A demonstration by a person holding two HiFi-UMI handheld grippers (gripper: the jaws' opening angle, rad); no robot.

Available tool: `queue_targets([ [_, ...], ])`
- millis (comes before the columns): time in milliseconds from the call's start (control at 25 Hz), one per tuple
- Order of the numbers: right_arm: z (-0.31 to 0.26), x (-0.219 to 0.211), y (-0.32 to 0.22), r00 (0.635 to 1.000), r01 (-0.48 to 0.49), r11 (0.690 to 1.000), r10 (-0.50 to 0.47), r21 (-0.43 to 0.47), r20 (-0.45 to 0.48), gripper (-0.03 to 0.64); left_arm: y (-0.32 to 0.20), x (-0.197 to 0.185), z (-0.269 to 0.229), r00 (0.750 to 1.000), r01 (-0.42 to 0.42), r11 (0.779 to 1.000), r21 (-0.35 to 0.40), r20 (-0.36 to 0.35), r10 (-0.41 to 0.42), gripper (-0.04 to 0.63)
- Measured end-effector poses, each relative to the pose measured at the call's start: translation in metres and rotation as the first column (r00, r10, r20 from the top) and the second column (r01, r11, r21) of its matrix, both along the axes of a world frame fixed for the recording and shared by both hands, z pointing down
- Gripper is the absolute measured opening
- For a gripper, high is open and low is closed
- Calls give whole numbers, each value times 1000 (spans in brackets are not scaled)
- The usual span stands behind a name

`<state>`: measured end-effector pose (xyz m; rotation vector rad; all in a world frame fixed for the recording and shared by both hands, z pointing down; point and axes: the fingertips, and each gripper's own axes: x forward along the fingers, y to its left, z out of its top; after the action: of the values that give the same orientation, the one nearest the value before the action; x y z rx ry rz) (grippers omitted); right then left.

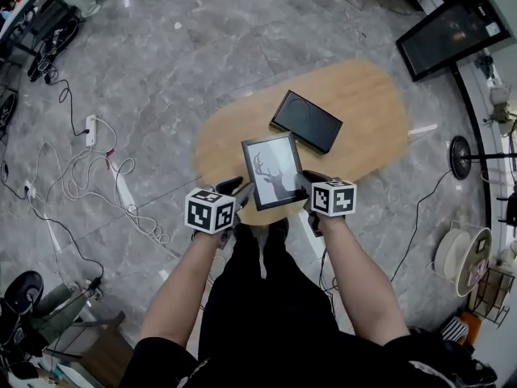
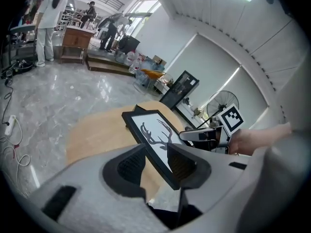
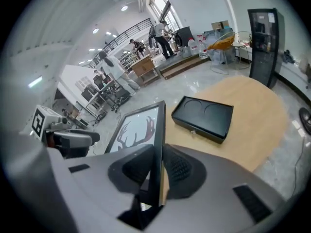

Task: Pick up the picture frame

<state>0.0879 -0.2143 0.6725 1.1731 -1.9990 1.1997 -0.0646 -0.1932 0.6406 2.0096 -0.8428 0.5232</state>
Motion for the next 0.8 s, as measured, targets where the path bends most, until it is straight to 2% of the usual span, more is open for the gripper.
queue_targets([
  [120,-38,0,-12,999,-25,999,24,36,26,74,-7,2,-28,1000,0,1000,20,-22,1,188],
  [280,-87,-2,-22,996,-39,994,31,102,82,74,-9,16,-65,995,5,999,32,-98,-1,211],
  [400,-121,-3,-27,989,-64,986,43,151,140,74,-11,21,-93,992,0,998,63,-123,8,231],
  [640,-169,1,-20,976,-110,974,68,197,209,74,-12,23,-139,989,9,992,128,-145,10,235],
  [800,-183,-2,-14,975,-117,970,71,213,212,74,-13,19,-156,980,62,989,136,-194,-35,235],
])
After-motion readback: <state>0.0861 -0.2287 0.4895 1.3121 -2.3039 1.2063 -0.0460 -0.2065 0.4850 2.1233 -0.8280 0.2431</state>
